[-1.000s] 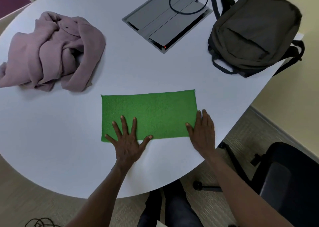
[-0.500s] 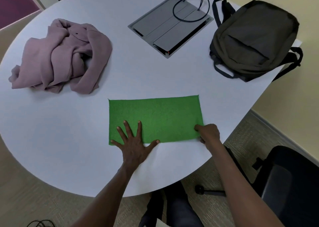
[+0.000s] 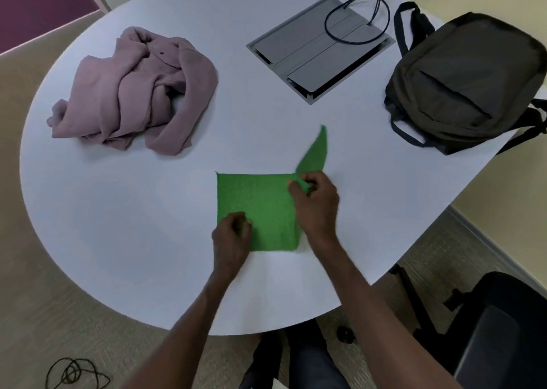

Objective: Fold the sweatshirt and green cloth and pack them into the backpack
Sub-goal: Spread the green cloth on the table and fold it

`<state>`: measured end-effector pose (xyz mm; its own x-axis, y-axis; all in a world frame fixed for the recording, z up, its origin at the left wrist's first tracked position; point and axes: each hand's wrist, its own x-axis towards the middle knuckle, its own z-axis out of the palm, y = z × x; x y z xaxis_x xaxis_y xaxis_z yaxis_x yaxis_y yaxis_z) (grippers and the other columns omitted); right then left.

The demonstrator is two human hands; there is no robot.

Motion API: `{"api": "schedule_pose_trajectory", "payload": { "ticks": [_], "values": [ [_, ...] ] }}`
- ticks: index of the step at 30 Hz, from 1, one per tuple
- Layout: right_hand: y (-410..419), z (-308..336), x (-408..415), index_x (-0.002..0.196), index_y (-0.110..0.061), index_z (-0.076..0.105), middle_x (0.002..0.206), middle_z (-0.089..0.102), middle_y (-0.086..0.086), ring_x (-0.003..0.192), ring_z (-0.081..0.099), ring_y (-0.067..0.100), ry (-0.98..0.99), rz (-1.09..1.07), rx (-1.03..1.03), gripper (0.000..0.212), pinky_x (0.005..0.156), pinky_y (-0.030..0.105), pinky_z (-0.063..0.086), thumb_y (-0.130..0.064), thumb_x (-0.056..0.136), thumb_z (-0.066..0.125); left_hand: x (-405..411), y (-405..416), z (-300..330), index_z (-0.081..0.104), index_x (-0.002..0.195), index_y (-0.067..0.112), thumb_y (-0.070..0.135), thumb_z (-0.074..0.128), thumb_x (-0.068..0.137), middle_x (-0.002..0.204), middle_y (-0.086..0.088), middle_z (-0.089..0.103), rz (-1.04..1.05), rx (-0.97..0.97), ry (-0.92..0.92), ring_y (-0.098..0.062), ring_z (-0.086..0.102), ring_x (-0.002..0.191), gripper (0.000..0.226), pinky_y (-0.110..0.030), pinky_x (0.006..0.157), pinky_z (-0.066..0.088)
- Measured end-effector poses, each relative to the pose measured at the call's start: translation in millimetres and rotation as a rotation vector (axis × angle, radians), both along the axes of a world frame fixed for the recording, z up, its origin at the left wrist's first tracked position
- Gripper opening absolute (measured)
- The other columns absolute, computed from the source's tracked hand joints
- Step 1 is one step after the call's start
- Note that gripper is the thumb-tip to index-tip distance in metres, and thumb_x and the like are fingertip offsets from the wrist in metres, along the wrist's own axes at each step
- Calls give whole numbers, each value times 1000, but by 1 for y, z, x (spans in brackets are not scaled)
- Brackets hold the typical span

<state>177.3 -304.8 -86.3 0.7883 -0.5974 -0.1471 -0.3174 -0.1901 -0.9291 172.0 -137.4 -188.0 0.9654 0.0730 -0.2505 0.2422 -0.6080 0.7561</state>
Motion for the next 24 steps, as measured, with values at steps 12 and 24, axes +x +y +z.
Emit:
{"api": "schedule_pose_trajectory", "payload": {
  "ticks": [12,24],
  "values": [
    [117,-100,-12,95,-3,62,93,63,10,85,54,20,177,530,-178,9,82,39,48,-3,86,64,50,47,6,71,99,3,29,44,105,95,-10,77,288,-695,581,-21,73,87,38,-33,76,57],
    [125,-85,-23,90,-10,65,85,60,3,75,56,18,57,458,-470,15,67,29,46,-10,75,64,121,40,8,73,109,9,12,70,89,103,-9,76,126,-558,301,-23,73,98,21,-37,88,58]
  ]
}}
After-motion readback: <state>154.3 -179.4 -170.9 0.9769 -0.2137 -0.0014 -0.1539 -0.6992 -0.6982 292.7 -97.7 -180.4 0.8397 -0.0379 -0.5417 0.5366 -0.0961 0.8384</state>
